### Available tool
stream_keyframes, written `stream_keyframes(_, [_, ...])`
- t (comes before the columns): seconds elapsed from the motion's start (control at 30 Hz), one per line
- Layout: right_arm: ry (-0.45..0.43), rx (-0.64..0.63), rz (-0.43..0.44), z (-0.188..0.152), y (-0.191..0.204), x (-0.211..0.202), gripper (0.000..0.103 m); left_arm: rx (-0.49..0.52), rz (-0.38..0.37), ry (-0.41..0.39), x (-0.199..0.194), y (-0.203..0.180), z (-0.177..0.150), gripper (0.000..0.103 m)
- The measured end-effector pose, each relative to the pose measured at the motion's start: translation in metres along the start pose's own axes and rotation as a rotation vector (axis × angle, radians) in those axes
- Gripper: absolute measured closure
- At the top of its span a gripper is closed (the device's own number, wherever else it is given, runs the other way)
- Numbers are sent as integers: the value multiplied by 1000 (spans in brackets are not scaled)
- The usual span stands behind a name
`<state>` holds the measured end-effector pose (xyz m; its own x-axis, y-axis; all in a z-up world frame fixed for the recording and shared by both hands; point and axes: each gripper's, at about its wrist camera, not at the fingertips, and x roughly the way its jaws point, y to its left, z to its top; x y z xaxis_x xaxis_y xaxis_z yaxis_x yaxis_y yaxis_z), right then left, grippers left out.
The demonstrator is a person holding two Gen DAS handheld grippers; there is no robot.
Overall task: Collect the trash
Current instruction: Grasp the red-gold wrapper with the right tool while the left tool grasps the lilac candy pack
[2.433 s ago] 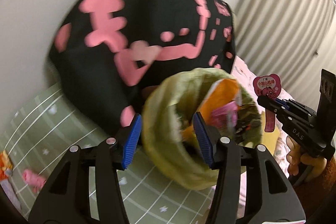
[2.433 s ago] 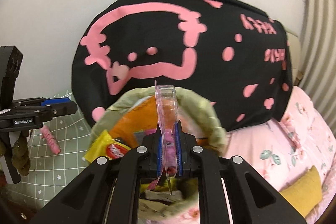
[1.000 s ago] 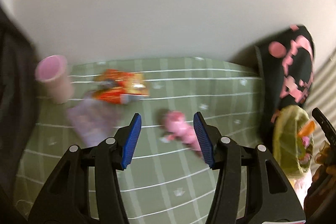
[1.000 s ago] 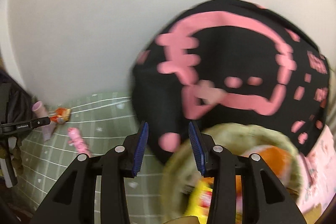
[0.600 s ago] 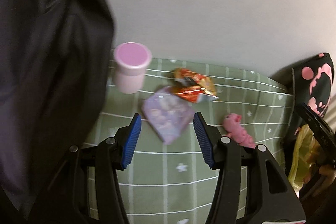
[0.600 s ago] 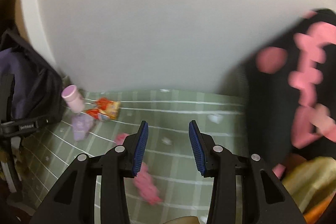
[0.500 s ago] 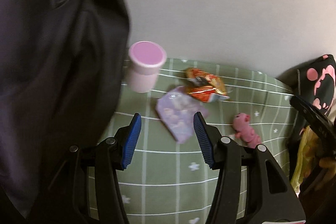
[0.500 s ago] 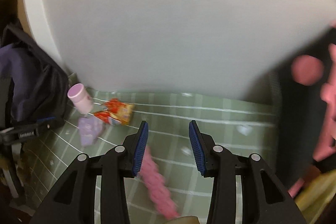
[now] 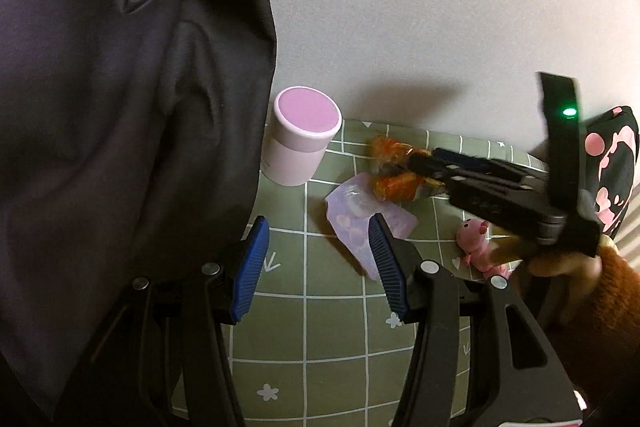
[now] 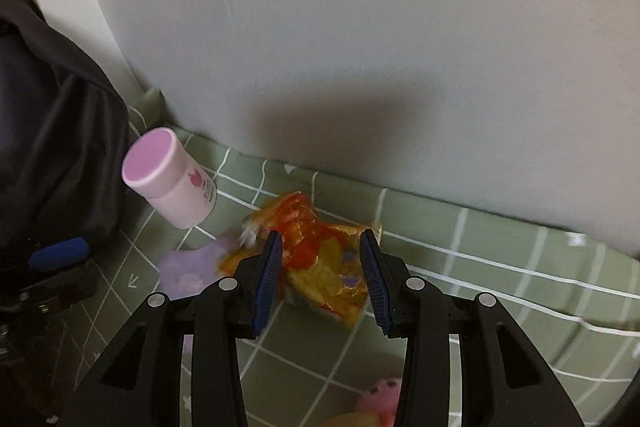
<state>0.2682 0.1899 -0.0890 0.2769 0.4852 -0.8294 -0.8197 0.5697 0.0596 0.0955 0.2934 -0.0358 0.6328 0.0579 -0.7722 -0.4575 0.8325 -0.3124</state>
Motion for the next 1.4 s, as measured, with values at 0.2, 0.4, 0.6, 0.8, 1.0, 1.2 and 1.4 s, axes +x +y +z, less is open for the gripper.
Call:
stream_keyframes(0.2, [33,5,42,1,-7,12,67,-7,-14,0,2,5,3,54])
stream_keyframes(0.4, [49,-47,15,0,-11,4,96,-18,-19,-1,5,6,8,54])
stream_keyframes(0.6, [-18,-21,12,-3,-31,-36,98,-39,-25,5,11,5,9,54])
stream_keyframes(0.8, [-123,25,-7,-6,-46,-86,98,-85,-40,1,14,6,8,54])
stream_keyframes(1.0, [-175,99,-38,-33,-72,-115,98,-93,-53,19,22,1,2,54])
stream_keyframes(1.2, [-165,139,-78,-69,-83,-117,98,-10,2,53,51,-13,11,54])
stream_keyframes(1.4, [-159,165,-136,-95,-89,-120,97,26,93,125,79,-21,13,59])
